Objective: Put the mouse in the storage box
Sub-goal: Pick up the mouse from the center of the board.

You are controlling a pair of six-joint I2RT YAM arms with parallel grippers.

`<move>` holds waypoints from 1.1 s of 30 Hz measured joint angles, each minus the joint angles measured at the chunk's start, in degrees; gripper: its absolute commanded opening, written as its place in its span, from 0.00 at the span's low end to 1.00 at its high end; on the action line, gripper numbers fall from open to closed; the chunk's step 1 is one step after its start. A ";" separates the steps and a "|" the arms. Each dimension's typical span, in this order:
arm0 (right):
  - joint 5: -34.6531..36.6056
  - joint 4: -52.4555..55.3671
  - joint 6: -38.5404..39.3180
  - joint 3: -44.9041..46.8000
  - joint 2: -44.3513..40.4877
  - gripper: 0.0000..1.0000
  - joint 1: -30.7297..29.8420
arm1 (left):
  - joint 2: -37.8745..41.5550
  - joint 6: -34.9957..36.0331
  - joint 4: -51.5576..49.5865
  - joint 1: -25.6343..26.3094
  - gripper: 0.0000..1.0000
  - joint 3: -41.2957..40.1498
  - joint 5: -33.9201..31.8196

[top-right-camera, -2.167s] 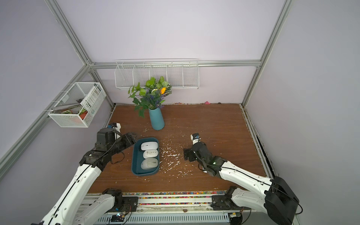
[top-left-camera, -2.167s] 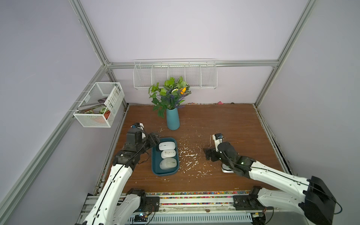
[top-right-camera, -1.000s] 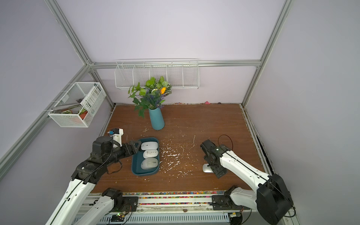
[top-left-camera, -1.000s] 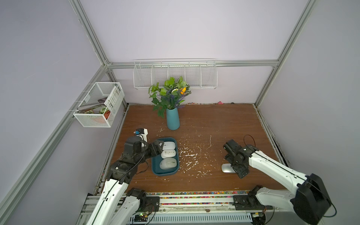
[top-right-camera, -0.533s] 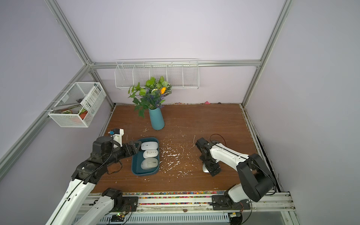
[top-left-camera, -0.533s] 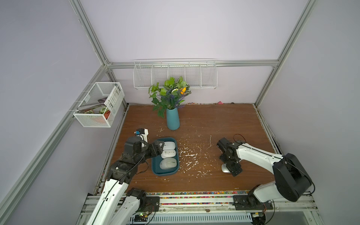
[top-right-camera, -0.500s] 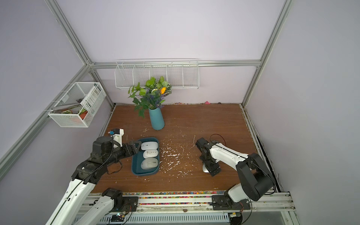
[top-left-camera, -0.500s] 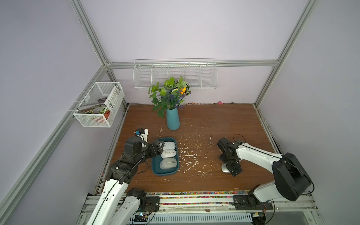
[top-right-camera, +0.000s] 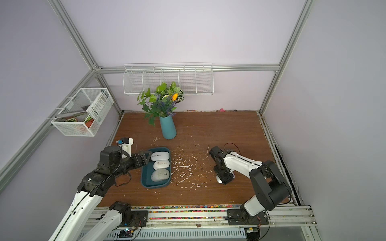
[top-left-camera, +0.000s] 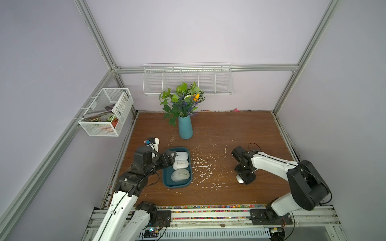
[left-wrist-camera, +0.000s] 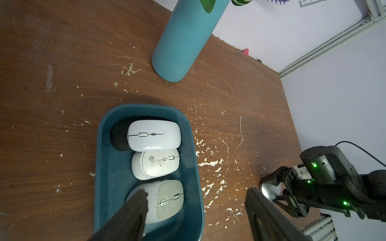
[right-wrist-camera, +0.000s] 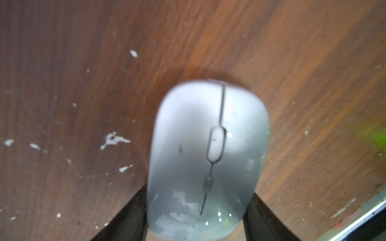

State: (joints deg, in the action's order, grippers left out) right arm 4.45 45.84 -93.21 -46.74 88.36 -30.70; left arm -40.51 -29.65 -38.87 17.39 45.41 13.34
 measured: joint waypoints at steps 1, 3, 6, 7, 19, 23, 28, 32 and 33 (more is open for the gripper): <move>0.02 0.04 0.83 -0.04 -0.02 0.50 -0.02 | 0.00 0.00 0.00 0.00 0.78 0.00 0.00; 0.26 0.11 3.17 -0.13 -0.02 0.44 -0.02 | 0.00 0.00 0.00 0.00 0.78 0.00 0.02; 1.79 0.57 7.48 -0.66 -0.02 0.36 -0.17 | 0.00 0.00 0.00 0.00 0.78 0.00 0.02; 2.67 0.81 9.25 -1.03 -0.04 0.35 -0.31 | 0.00 0.00 0.00 0.00 0.78 0.00 0.02; 6.43 -8.55 41.18 -0.13 -16.41 0.33 -4.52 | -1.05 0.22 1.77 0.04 0.78 -0.74 5.66; 6.01 -12.07 51.67 -0.44 -20.15 0.25 -6.91 | -1.55 0.35 3.10 0.15 0.78 -0.83 9.86; 5.55 -13.14 63.93 -2.51 -19.19 0.26 -13.99 | -3.98 0.46 5.11 0.26 0.77 -0.87 16.02; 5.16 -15.34 73.05 -4.85 -18.95 0.26 -24.15 | -5.11 0.44 7.45 0.26 0.78 -2.16 22.51; 5.22 -16.28 75.03 -5.14 -18.95 0.26 -26.56 | -5.05 0.44 7.96 0.37 0.78 -2.45 23.96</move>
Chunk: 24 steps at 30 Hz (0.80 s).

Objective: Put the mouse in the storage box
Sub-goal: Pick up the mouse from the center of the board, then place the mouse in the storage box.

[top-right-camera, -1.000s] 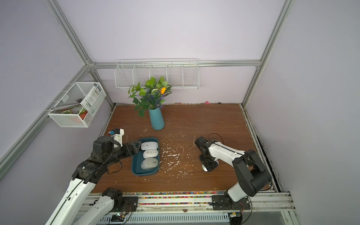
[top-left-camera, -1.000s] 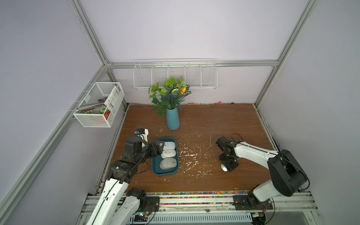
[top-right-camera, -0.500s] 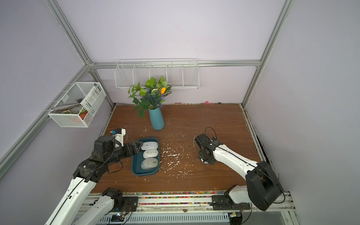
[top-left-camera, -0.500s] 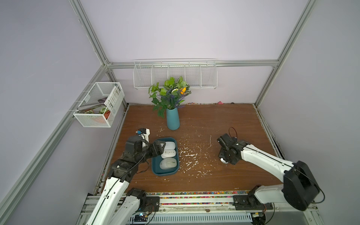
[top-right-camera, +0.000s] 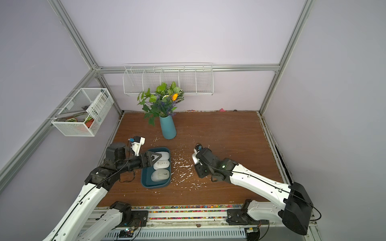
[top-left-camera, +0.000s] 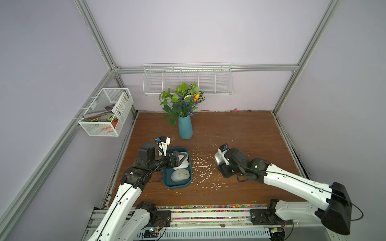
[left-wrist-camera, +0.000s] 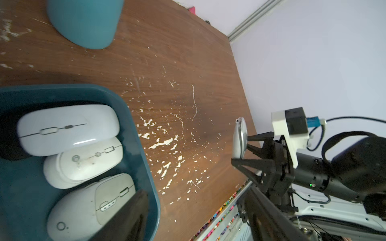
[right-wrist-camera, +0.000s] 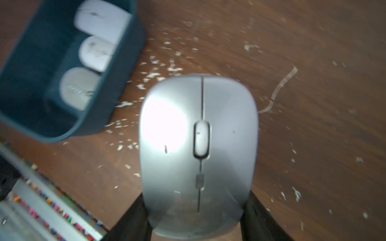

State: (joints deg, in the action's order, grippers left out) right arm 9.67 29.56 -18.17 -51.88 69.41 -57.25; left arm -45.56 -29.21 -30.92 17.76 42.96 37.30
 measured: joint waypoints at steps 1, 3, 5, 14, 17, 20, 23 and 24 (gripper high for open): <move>-0.07 -1.05 2.01 -0.15 0.00 0.27 -2.29 | 0.02 -0.02 0.63 0.20 0.78 -0.22 1.77; -0.09 -2.75 5.27 -0.17 0.00 0.28 -5.31 | -0.13 -0.04 1.55 0.87 0.78 -0.26 4.33; -0.09 -4.52 8.22 -0.15 0.00 0.28 -7.04 | -0.68 -0.04 2.69 2.12 0.78 -0.28 6.91; -0.61 -12.87 18.40 0.11 -0.52 0.27 -9.42 | -3.52 -0.48 5.70 5.16 0.78 -1.22 13.49; -1.01 -13.29 20.04 -0.35 0.17 0.27 -9.46 | -4.07 -0.48 6.25 5.62 0.78 -1.22 14.19; -1.49 -13.40 21.05 -2.19 2.54 0.27 -9.55 | -5.03 -0.48 6.51 5.90 0.76 -1.27 14.47; -1.86 -13.57 21.99 -4.39 4.98 0.27 -9.86 | -5.79 -0.57 6.43 6.16 0.73 -1.31 14.14; -1.86 -13.53 22.18 -5.11 5.66 0.27 -10.01 | -6.03 -0.61 6.40 6.34 0.72 -1.31 13.90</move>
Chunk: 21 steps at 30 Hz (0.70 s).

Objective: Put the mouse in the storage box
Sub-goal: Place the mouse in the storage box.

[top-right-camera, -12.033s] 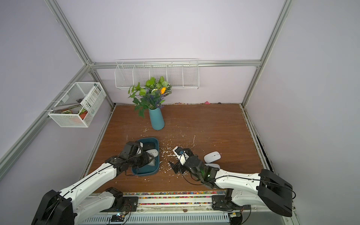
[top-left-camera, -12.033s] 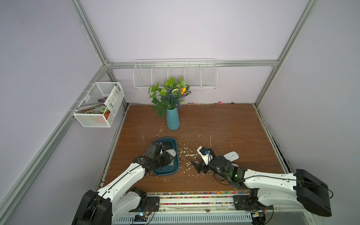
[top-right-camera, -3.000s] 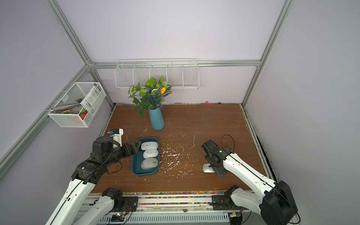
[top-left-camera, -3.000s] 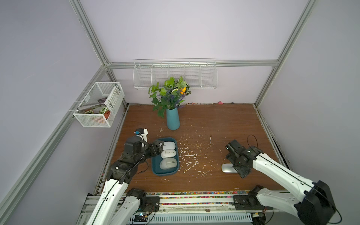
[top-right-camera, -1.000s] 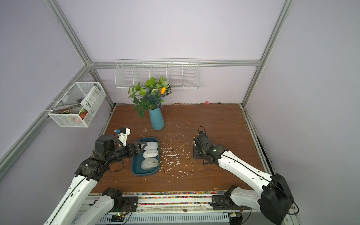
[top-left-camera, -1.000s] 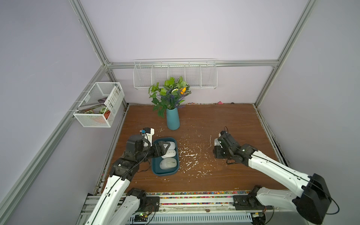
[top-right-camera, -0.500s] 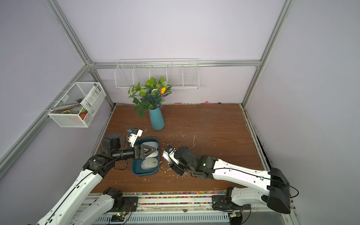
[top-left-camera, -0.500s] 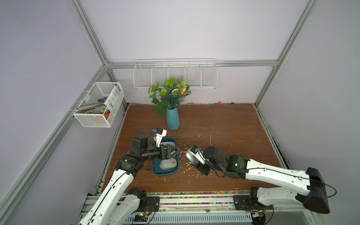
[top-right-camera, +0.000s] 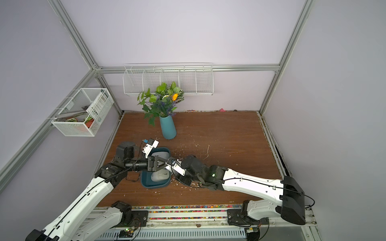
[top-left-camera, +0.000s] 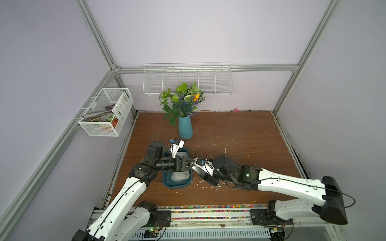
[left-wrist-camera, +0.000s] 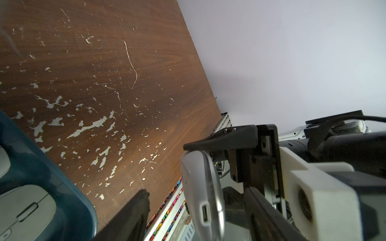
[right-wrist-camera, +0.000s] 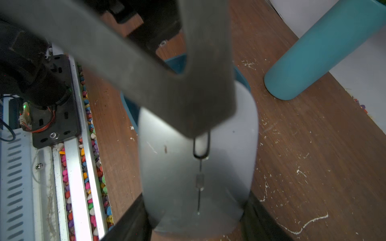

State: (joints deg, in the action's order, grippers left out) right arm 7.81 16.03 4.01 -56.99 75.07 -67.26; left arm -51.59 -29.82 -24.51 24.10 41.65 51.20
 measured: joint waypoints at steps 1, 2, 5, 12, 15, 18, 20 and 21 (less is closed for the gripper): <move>0.04 0.07 0.31 -0.96 0.79 0.27 -0.20 | -0.42 0.02 -0.04 0.33 0.70 0.00 -0.26; 0.02 0.20 0.59 -2.23 1.73 0.27 -0.37 | -0.87 0.09 -0.15 0.61 0.68 0.00 -0.42; 0.02 0.28 1.42 -5.42 3.76 0.27 -0.74 | -1.79 0.20 -0.66 1.09 0.60 0.00 -1.01; 0.07 0.52 2.43 -7.06 6.03 0.27 -1.03 | -1.81 0.22 -0.66 1.40 0.38 0.00 -1.18; 0.33 0.59 2.93 -7.08 6.45 0.28 -1.03 | -1.81 -0.11 -1.01 1.46 0.22 0.00 -1.66; 0.92 0.74 3.39 -7.08 6.62 0.35 -1.11 | -1.81 -0.76 -1.40 1.42 0.07 0.00 -2.36; 1.22 0.74 3.26 -7.08 6.62 0.51 -1.25 | -1.79 -0.85 -1.46 1.44 0.02 0.00 -2.45; 1.36 0.72 3.10 -7.08 6.62 0.61 -1.29 | -1.77 -0.85 -1.46 1.44 0.01 0.00 -2.51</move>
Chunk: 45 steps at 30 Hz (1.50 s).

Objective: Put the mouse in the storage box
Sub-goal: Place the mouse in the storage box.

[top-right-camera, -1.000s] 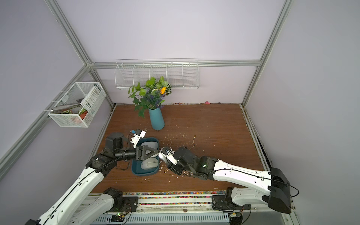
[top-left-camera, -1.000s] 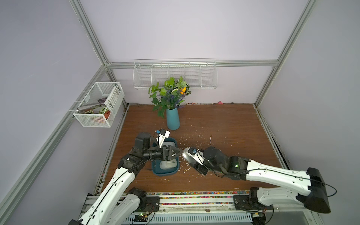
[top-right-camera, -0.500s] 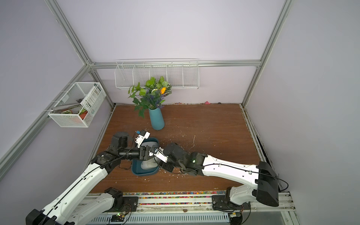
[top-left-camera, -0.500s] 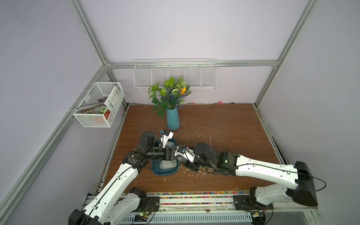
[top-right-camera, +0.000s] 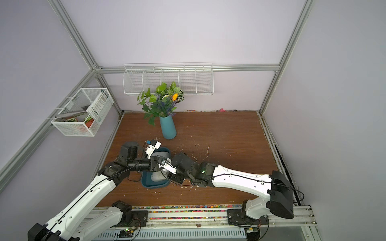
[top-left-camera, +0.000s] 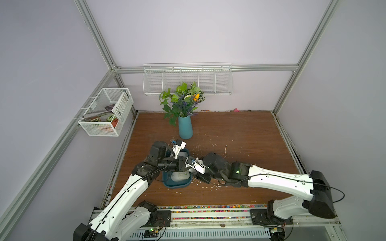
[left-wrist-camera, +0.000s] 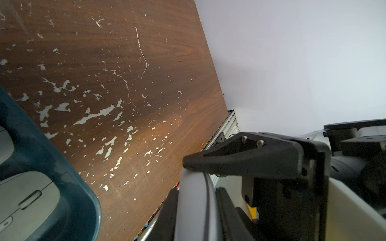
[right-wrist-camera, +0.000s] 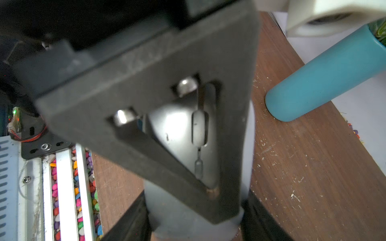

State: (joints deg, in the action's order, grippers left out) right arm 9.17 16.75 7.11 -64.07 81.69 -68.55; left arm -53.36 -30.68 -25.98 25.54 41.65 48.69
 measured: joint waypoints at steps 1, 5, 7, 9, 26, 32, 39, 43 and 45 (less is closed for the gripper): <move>0.22 -0.07 -0.17 0.04 0.00 0.79 0.00 | 0.02 0.02 0.00 0.02 0.01 0.00 -0.04; 3.23 -1.86 -2.32 1.33 -0.55 0.98 -0.07 | 0.39 0.52 -1.03 -0.02 0.00 0.00 -2.67; 4.76 -3.10 -3.54 3.85 -1.75 0.98 0.31 | 0.90 0.76 -2.21 0.00 0.00 0.00 -4.90; 5.84 -3.98 -5.03 7.23 -3.63 0.98 1.31 | 1.55 0.83 -3.41 0.00 0.00 0.04 -8.17; 15.28 -12.13 -21.09 33.00 -25.44 0.98 12.35 | -1.75 -8.41 1.36 -0.83 0.00 -9.77 -34.23; 15.87 -13.46 -22.14 33.09 -25.33 0.98 12.68 | -6.10 -8.85 8.55 -2.93 0.00 -11.39 -34.86; 15.80 -13.68 -22.73 33.09 -24.81 0.98 13.62 | -11.61 -9.44 16.00 -9.49 0.00 -12.31 -29.11; 15.50 -13.70 -22.77 33.09 -24.79 0.98 13.92 | -14.93 -9.73 19.96 -9.53 0.01 -13.09 -25.64; 15.21 -13.75 -22.77 33.09 -24.70 0.98 13.99 | -16.24 -9.79 21.75 -9.51 0.08 -13.49 -24.22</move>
State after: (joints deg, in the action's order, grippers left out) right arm 24.38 3.01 -15.66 -30.98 56.99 -54.57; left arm -69.60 -40.47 -4.23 16.03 28.16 24.47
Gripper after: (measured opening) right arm 0.979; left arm 0.267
